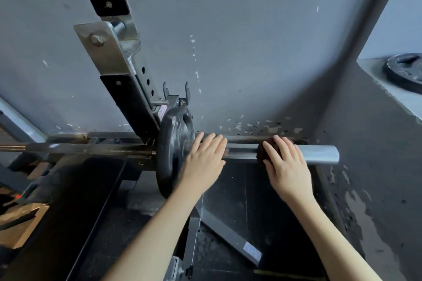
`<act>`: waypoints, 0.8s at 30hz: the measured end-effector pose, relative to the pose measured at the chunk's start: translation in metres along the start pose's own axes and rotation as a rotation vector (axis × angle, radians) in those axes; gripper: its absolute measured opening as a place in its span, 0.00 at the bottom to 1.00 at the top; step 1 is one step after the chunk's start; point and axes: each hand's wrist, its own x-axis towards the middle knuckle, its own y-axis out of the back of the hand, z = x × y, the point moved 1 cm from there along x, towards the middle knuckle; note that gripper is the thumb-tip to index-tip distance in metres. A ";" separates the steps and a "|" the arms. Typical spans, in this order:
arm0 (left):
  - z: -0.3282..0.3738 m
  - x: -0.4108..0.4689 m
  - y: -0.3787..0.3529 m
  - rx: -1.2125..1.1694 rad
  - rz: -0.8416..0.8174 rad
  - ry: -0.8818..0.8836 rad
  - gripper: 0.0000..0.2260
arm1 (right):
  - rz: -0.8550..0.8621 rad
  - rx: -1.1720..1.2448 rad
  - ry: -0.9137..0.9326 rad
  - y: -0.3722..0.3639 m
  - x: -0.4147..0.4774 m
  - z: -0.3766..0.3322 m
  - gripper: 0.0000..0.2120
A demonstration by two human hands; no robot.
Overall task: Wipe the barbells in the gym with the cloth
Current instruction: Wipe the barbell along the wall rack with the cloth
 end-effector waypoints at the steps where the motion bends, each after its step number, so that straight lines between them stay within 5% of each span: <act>1: 0.004 0.007 -0.002 -0.036 -0.061 0.000 0.28 | 0.012 -0.023 -0.068 0.006 0.001 0.018 0.20; 6: 0.019 0.029 -0.015 -0.110 -0.194 0.033 0.22 | 0.186 0.034 -0.455 0.006 0.017 0.009 0.15; 12: 0.021 0.039 -0.020 -0.094 -0.181 0.097 0.15 | 0.007 0.030 0.035 0.003 -0.004 0.002 0.17; 16: 0.020 0.040 -0.023 -0.095 -0.176 0.100 0.17 | 0.130 -0.016 -0.293 0.018 0.009 0.056 0.17; 19: 0.019 0.041 -0.024 -0.100 -0.171 0.090 0.16 | 0.229 0.049 -0.523 0.009 0.010 0.017 0.16; 24: 0.015 0.043 -0.024 -0.099 -0.163 0.064 0.15 | 0.032 0.057 -0.082 0.003 -0.001 0.006 0.17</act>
